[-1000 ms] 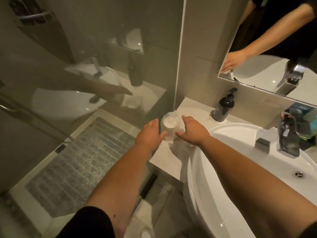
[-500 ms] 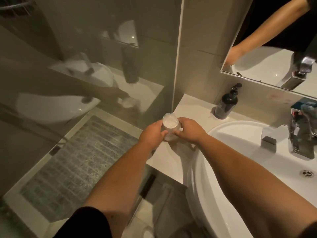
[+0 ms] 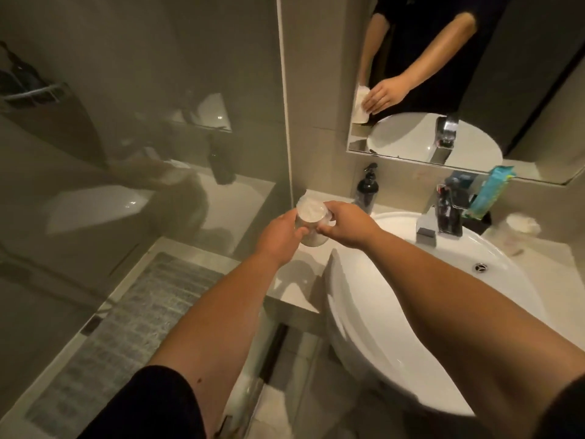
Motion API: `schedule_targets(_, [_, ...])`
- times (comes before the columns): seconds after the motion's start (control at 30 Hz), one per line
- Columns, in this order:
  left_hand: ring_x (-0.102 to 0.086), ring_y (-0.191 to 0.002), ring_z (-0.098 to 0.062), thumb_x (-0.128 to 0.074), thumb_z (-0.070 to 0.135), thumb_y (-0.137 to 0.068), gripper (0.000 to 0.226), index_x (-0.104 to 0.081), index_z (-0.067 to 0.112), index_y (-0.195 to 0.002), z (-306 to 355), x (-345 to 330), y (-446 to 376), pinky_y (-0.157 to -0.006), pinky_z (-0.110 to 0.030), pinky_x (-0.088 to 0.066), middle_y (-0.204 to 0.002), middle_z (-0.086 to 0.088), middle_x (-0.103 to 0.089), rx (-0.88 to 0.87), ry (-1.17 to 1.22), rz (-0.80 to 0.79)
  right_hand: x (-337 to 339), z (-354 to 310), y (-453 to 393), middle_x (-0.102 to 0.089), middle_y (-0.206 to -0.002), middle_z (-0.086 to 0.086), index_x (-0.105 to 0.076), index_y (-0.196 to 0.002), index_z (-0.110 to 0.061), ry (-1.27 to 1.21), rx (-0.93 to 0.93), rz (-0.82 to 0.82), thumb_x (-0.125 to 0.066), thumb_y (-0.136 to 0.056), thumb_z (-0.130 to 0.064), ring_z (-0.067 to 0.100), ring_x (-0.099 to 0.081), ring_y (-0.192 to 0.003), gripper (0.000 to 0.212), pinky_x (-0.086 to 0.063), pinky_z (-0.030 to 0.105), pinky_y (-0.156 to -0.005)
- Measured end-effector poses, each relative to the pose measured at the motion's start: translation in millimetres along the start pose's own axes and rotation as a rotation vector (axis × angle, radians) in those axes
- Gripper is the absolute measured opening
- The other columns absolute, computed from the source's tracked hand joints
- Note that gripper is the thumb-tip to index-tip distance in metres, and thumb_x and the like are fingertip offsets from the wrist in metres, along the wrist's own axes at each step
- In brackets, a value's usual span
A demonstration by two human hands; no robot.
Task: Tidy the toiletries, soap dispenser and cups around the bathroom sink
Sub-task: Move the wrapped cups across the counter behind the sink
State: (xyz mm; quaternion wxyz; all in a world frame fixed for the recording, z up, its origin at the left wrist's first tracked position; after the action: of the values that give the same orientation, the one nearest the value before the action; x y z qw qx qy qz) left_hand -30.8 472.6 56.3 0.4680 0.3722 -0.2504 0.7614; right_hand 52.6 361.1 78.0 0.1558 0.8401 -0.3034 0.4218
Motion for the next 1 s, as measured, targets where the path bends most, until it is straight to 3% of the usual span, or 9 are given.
schedule_targets(0.13, [-0.057, -0.103, -0.024, -0.055, 0.028, -0.091, 0.033, -0.053, 0.02, -0.123, 29, -19, 23, -0.081, -0.035, -0.044, -0.119, -0.002, -0.063, -0.101, 0.012, -0.08, 11, 11, 53, -0.068, -0.115, 0.006, -0.062, -0.119, -0.019, -0.012, -0.093, 0.075, -0.064, -0.082, -0.037, 0.026, -0.062, -0.1, 0.042, -0.048, 0.034, -0.082])
schedule_targets(0.33, [-0.06, -0.096, -0.022, -0.054, 0.032, -0.091, 0.032, -0.055, 0.024, -0.122, 90, -55, 53, -0.073, -0.03, -0.04, -0.113, 0.0, -0.066, -0.306, 0.012, -0.136, 34, 44, 132, -0.066, -0.12, 0.005, -0.061, -0.121, -0.02, -0.026, -0.255, 0.201, -0.066, -0.082, -0.036, 0.025, -0.061, -0.104, 0.042, -0.049, 0.036, -0.086])
schedule_targets(0.47, [-0.059, -0.103, -0.025, -0.056, 0.03, -0.091, 0.034, -0.054, 0.025, -0.125, 142, -93, 68, -0.078, -0.032, -0.043, -0.119, -0.002, -0.065, -0.455, 0.012, -0.205, 58, 79, 187, -0.069, -0.112, 0.004, -0.063, -0.115, -0.023, -0.044, -0.361, 0.266, -0.065, -0.08, -0.032, 0.024, -0.062, -0.099, 0.036, -0.051, 0.039, -0.084])
schedule_targets(0.77, [-0.057, -0.111, -0.029, -0.057, 0.031, -0.091, 0.04, -0.052, 0.021, -0.13, 280, -199, 86, -0.085, -0.033, -0.041, -0.125, -0.006, -0.062, -0.7, 0.046, -0.321, 128, 191, 298, -0.067, -0.117, 0.004, -0.06, -0.12, -0.022, -0.063, -0.575, 0.444, -0.066, -0.082, -0.029, 0.023, -0.06, -0.101, 0.039, -0.046, 0.032, -0.084])
schedule_targets(0.87, [-0.056, -0.113, -0.028, -0.056, 0.032, -0.092, 0.039, -0.051, 0.022, -0.13, 320, -236, 81, -0.087, -0.035, -0.041, -0.127, -0.005, -0.061, -0.706, 0.055, -0.346, 151, 238, 318, -0.066, -0.117, -0.001, -0.057, -0.123, -0.024, -0.083, -0.611, 0.468, -0.066, -0.083, -0.03, 0.016, -0.058, -0.095, 0.041, -0.042, 0.028, -0.079])
schedule_targets(1.0, [-0.058, -0.109, -0.029, -0.056, 0.032, -0.092, 0.038, -0.051, 0.02, -0.128, 358, -276, 58, -0.084, -0.036, -0.042, -0.123, -0.006, -0.063, -0.666, 0.047, -0.352, 181, 295, 319, -0.066, -0.107, -0.005, -0.059, -0.119, -0.025, -0.095, -0.633, 0.446, -0.066, -0.08, -0.031, 0.016, -0.06, -0.095, 0.04, -0.049, 0.032, -0.081])
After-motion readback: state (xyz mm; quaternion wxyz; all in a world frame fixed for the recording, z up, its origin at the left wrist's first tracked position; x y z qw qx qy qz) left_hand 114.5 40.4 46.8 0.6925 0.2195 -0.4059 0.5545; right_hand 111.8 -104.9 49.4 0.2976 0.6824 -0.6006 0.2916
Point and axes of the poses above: each hand's wrist, its own y-axis away from the middle knuckle, its own x-axis out of the back of the hand, z = x × y, the point moved 8 cm from there along -y, towards the middle knuckle
